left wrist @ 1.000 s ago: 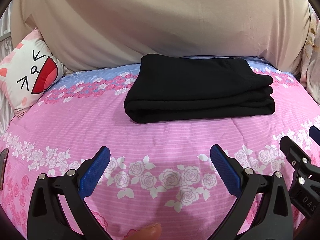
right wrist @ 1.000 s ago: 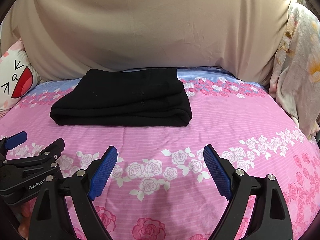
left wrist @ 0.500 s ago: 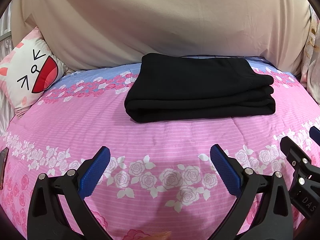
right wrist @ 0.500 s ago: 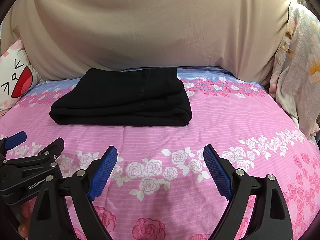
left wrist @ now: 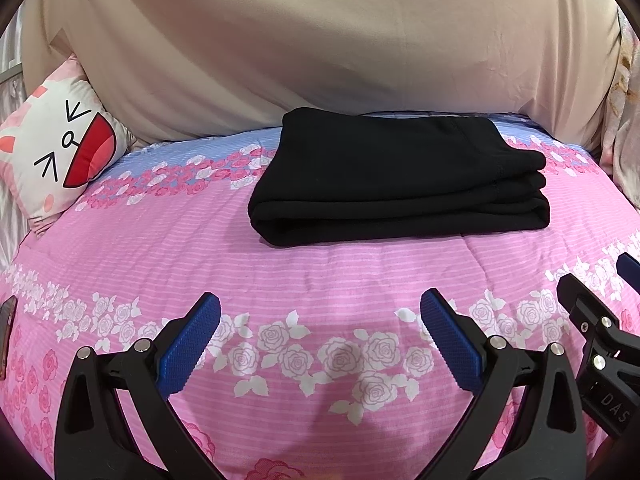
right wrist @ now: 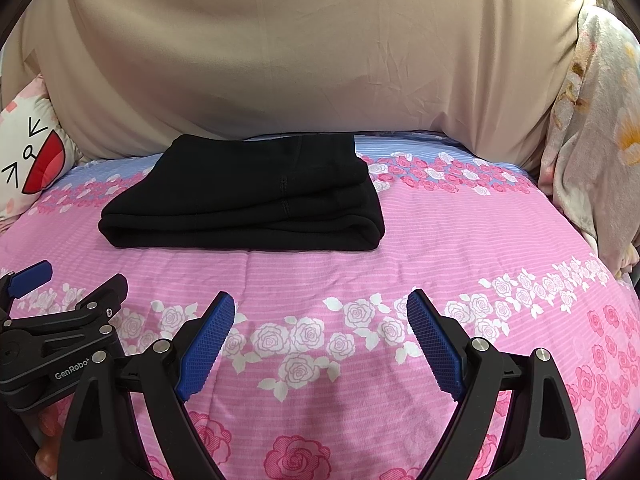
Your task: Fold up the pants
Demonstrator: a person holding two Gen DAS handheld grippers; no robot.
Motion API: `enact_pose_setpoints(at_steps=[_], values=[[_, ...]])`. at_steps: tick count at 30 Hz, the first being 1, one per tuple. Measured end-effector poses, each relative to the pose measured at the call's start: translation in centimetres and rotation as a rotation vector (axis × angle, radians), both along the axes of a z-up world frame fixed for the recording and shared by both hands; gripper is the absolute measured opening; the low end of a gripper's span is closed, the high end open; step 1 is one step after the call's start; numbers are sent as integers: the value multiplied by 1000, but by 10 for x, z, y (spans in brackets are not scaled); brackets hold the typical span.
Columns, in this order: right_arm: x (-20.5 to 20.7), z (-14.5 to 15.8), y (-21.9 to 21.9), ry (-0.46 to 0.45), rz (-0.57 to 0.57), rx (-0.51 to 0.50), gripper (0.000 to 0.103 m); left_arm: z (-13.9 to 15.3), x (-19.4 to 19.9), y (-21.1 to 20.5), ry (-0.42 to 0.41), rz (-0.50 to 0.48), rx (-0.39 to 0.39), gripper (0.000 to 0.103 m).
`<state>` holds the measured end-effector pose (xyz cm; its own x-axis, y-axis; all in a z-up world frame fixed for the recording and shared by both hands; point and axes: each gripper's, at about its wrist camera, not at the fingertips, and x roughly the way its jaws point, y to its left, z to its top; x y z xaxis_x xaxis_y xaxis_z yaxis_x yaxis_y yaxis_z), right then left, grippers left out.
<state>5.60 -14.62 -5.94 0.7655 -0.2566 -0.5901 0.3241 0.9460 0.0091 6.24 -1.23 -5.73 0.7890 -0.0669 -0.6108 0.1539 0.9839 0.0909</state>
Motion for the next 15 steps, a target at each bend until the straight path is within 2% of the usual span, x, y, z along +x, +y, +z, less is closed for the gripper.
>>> enact_pose_setpoints(at_steps=[7,15], values=[[0,0,0,1,0,0,86,2,1,10,-3,15,-57,98],[0,0,0,0,2,0,86,5,-6,-7,-41,-12,28,98]])
